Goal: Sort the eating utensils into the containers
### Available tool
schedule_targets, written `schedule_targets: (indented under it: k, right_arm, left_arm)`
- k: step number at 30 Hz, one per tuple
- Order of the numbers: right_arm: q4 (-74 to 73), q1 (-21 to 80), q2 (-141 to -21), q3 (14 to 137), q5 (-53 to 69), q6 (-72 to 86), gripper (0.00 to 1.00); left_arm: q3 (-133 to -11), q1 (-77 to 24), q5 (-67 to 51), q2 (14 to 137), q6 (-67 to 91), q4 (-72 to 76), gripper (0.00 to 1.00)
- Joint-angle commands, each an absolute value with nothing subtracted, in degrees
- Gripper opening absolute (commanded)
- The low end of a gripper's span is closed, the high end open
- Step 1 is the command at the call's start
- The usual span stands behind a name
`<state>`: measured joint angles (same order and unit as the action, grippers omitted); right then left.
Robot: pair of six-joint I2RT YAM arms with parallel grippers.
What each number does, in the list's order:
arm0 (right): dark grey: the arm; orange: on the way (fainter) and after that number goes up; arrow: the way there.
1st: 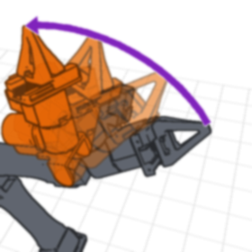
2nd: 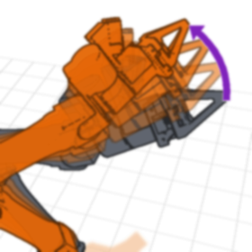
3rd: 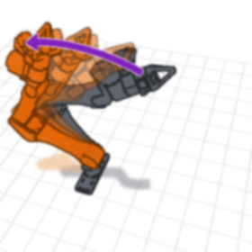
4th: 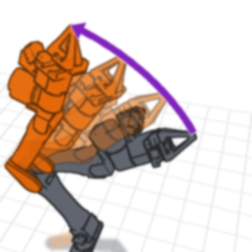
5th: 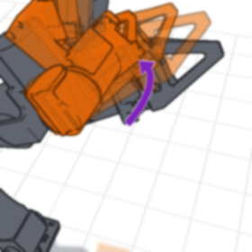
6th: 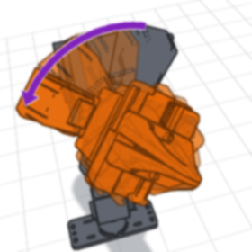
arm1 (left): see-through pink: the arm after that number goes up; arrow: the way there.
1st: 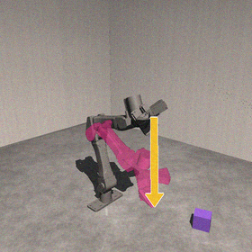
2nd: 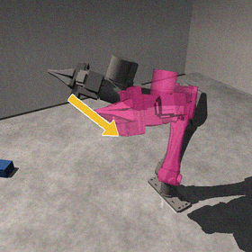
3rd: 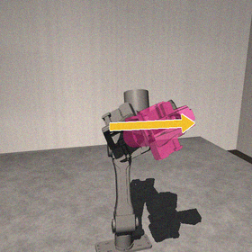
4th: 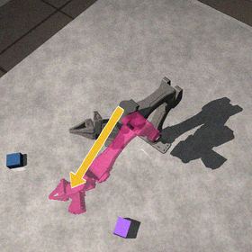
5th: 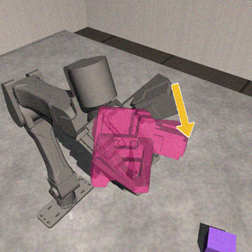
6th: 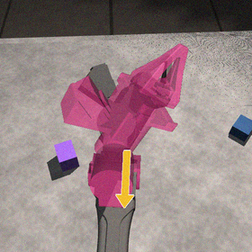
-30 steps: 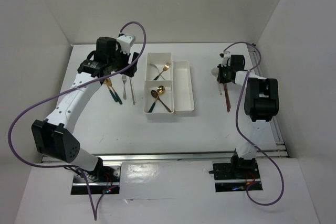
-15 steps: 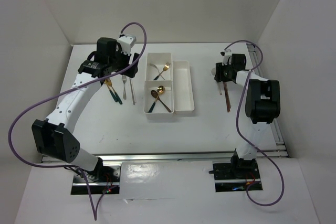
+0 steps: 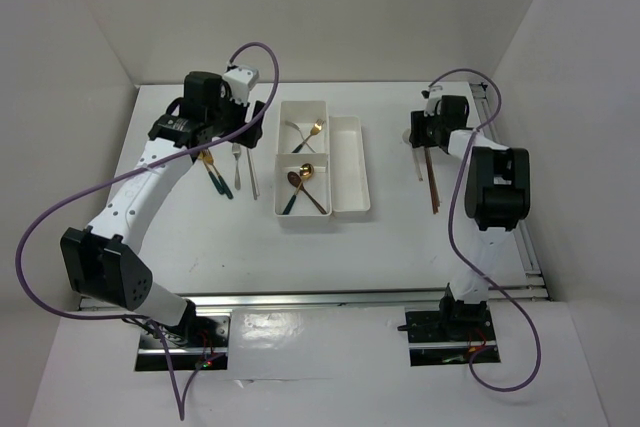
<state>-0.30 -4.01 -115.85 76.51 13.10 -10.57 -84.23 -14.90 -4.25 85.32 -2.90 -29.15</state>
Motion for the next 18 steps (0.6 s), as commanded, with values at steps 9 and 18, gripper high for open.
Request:
schedule_targets:
  k: [9, 18]
  right_arm:
    - [3.1, -0.6, -121.7, 83.7, 11.5, -10.3, 0.61]
    - [3.7, 1.1, -125.2, 85.3, 6.3, -10.8, 0.58]
  left_arm:
    - [-85.9, -13.4, -3.3, 86.1, -3.3, -27.4, 0.91]
    - [-85.9, -12.4, -3.3, 86.1, -3.3, -27.4, 0.91]
